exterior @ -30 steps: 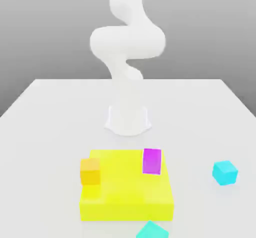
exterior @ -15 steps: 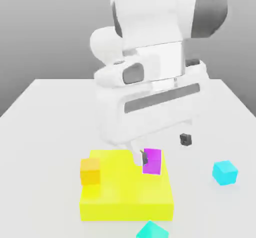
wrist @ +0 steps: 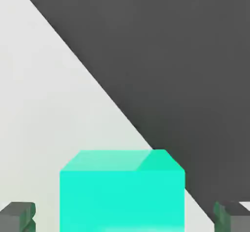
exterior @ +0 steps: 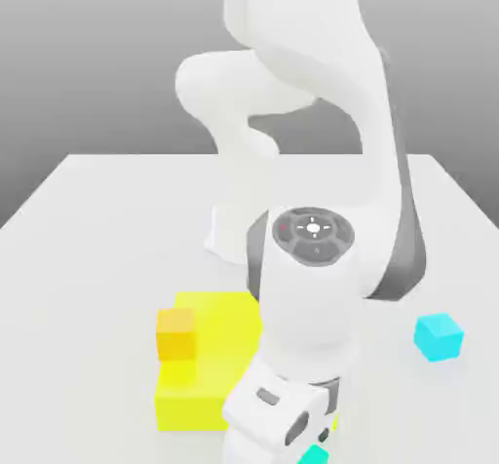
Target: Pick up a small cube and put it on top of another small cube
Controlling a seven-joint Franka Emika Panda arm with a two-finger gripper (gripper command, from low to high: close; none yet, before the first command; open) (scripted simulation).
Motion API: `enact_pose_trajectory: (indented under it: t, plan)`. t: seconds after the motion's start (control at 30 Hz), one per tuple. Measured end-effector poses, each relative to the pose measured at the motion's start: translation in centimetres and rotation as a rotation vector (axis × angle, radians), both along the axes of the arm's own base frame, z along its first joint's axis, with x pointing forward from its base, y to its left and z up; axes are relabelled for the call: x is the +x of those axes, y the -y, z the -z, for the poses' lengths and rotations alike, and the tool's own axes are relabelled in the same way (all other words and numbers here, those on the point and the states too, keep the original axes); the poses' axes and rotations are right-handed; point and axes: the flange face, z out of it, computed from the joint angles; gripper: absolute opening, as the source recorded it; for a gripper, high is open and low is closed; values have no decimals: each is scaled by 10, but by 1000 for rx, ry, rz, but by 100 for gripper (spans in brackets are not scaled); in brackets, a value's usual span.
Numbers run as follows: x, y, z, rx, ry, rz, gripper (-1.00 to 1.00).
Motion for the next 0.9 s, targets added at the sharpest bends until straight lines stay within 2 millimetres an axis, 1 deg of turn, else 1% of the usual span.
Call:
enact_pose_trajectory:
  t: [0.1, 0.13, 0.17, 0.2, 0.3, 0.33, 0.4, 0.47, 0.53, 0.57, 0.6, 0.63, 0.67, 0.7, 0.73, 0.77, 0.8, 0.83, 0.87, 0.9]
  plan:
    - [0, 0, 0, 0, -1, 0, -100]
    - [-1, 0, 5, 0, -2, 0, -100]
    - [0, 0, 1, 0, -1, 0, -100]
    - [0, 0, -9, -1, -1, -1, -100]
    - [0, -1, -48, 0, -1, -2, -100]
    - [-7, -15, -57, 3, -4, -40, -100]
    - [-32, -61, -68, 11, -12, -177, -100]
    - [-65, -108, -78, 16, -17, -331, -100]
    - [-103, -151, -88, 17, -18, -491, -100]
    - [-125, -171, -92, 16, -17, -576, -100]
    - [-153, -197, -97, 14, -16, -682, -100]
    - [-177, -215, -101, 11, -13, -772, -100]
    - [-207, -234, -105, 7, -9, -876, -100]
    - [-235, -254, -103, 3, -6, -973, -100]
    - [-261, -272, -97, 2, -4, -1056, -100]
    - [-267, -276, -88, 2, -3, -1077, -100]
    - [-235, -247, -78, 2, -3, -976, -100]
    - [-228, -240, -68, 2, -3, -953, -100]
    - [-226, -236, -57, 1, -3, -943, -100]
    - [-225, -234, -48, 0, -2, -939, 100]
